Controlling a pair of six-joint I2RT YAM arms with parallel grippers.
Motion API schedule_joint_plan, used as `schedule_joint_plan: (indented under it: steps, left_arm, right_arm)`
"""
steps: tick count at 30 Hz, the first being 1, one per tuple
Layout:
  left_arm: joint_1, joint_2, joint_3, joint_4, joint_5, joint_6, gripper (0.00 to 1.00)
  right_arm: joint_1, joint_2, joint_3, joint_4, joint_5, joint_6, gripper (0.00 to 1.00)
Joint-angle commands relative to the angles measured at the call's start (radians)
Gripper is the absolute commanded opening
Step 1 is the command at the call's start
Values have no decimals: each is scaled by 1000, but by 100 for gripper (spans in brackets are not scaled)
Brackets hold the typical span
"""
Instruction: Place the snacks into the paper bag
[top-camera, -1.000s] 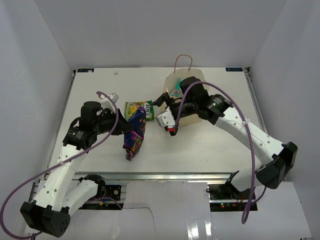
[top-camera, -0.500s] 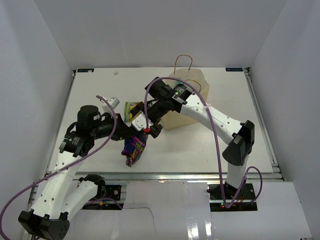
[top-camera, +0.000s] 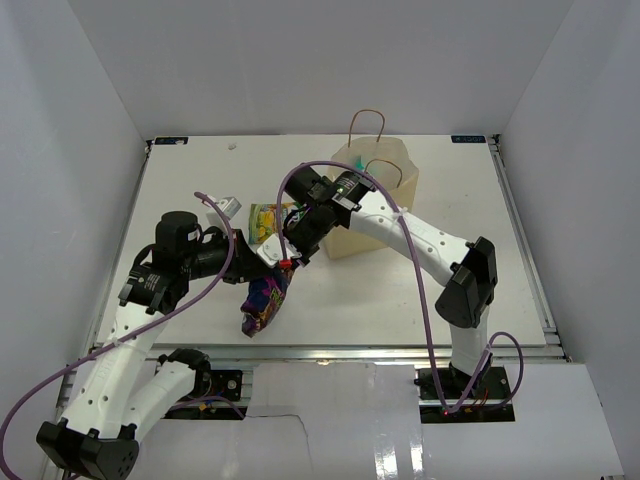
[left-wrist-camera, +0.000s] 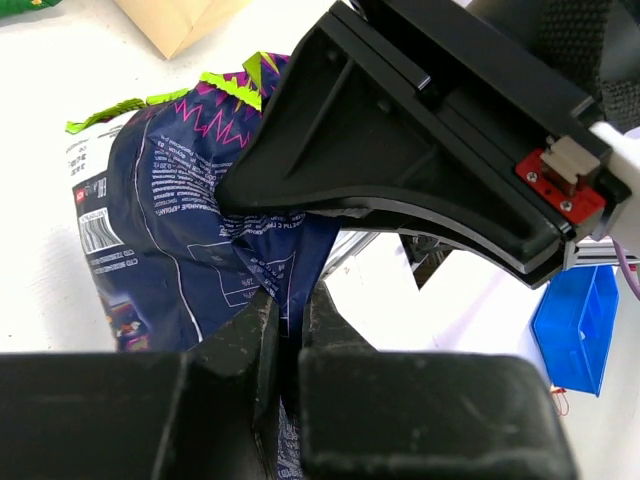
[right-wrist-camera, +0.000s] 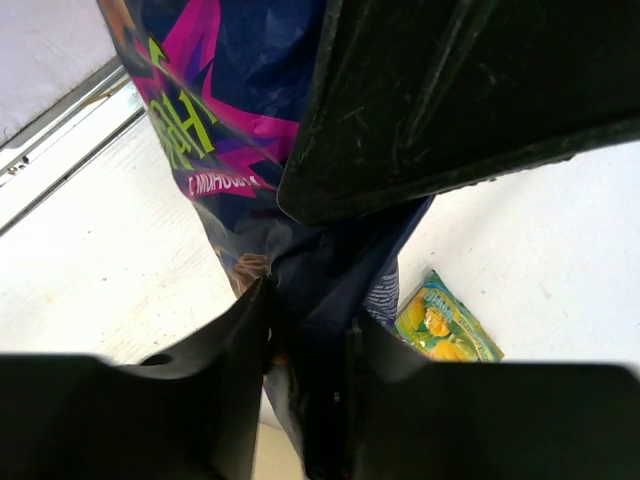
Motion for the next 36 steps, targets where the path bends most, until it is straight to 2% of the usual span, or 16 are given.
schedule_joint_plan:
  steps: [1,4,5,6,9,10,14,22,26,27,28,30,31,32,34,36]
  left_arm:
    - [3,-38,51,139,88,-18,0]
    - [3,-37,58,153,86,-24,0]
    - [3,-37,63,154,71,-29,5]
    - [3,-35,75,154,62,-32,20]
    - [3,-46,106,159,31,-29,41]
    - [3,-52,130,159,22,-27,54]
    - [1,-89,192,186,-23,-20,77]
    - [3,-107,287,151,-182,35,82]
    - [3,-127,249,148,-216,36,82]
    - [3,-135,239,148,-221,36,82]
    - [3,-151,232,148,-231,37,82]
    - [3,-176,206,148,-247,37,83]
    - [3,-190,198,148,-254,37,86]
    - [3,-219,192,148,-277,39,88]
    - [3,-247,177,138,-313,36,94]
    - [1,-288,170,130,-354,31,98]
  right_arm:
    - [-4,0,12,-46,22,38,25]
    - [-4,-22,9,-42,7,39,8]
    - [-5,-29,8,-40,-4,42,8]
    - [-7,-49,5,-25,-13,50,8]
    - [-16,-85,6,21,-43,113,8]
    - [-25,-111,5,62,-51,134,8]
    - [-44,-169,-4,182,-77,237,8]
    - [-75,-235,-1,392,-71,416,8]
    - [-71,-194,23,264,-106,394,8]
    - [-67,-175,14,241,-103,386,11]
    - [-50,-166,-1,222,-65,372,38]
    - [-30,-133,-43,184,-9,337,62]
    - [-18,-120,-47,187,37,329,91]
    - [-18,-105,-34,190,48,335,99]
    - [-16,-54,2,187,74,341,90]
    - [-16,-11,35,211,97,389,90]
